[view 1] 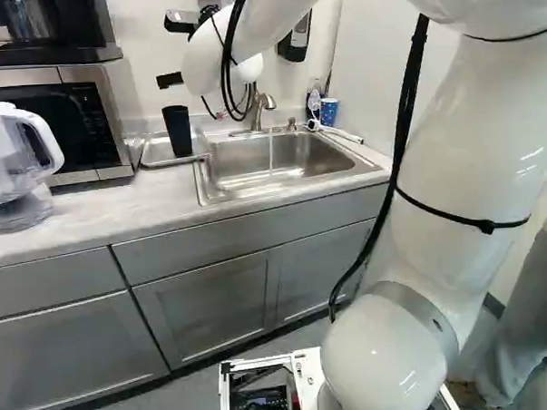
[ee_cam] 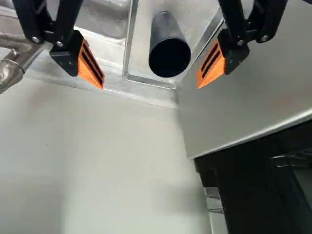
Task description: Rinse the cup and place it in the tray
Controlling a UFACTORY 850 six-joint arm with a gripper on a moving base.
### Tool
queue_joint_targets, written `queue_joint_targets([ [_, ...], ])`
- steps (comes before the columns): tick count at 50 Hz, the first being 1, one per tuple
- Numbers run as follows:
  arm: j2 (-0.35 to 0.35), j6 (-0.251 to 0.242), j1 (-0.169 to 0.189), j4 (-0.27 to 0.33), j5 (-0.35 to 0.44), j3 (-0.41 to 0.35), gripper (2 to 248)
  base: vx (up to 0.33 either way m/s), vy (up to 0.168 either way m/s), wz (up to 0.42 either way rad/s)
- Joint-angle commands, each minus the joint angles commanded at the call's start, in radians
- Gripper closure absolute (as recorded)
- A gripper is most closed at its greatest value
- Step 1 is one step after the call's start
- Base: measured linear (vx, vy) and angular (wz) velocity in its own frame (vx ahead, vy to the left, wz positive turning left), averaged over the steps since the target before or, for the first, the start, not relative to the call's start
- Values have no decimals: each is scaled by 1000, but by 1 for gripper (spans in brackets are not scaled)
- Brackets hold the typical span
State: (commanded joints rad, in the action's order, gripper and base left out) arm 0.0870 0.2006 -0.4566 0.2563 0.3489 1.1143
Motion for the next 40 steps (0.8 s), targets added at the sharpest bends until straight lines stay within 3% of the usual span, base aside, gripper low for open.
queue_joint_targets([
  [40,-107,0,85,8,-67,-26,3,0,0,0],
])
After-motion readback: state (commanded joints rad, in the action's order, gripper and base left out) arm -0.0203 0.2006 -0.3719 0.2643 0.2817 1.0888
